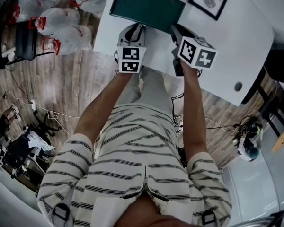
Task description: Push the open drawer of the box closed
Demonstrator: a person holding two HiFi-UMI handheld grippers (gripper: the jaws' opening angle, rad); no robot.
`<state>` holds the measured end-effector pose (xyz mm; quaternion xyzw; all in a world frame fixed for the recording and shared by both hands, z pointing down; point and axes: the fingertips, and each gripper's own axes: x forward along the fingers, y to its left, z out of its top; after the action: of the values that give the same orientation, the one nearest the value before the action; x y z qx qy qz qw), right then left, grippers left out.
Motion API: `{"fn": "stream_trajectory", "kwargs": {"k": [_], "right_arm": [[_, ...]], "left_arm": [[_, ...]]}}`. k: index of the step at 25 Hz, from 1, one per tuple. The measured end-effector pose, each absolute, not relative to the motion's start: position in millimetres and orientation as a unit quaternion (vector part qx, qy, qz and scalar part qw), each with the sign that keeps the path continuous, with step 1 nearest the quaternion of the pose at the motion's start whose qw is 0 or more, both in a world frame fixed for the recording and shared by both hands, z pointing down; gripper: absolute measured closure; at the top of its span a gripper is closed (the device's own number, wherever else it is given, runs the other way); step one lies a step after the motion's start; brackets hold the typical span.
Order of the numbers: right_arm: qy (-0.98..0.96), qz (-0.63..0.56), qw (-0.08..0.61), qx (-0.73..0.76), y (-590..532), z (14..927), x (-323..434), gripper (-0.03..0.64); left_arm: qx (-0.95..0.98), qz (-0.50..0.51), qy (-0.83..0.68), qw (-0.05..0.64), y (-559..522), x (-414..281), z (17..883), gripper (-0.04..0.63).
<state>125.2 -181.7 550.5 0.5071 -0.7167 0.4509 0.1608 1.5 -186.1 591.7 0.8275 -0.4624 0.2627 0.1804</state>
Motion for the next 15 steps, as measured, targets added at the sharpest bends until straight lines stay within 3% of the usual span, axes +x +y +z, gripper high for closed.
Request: {"fn": "stream_trajectory", "kwargs": {"k": [15], "right_arm": [[-0.715, 0.454, 0.159, 0.507, -181.0, 551.3, 126.0, 0.531]], "left_arm": [[0.826, 0.261, -0.465, 0.183, -188.0, 2.9, 592.7, 0.525]]}}
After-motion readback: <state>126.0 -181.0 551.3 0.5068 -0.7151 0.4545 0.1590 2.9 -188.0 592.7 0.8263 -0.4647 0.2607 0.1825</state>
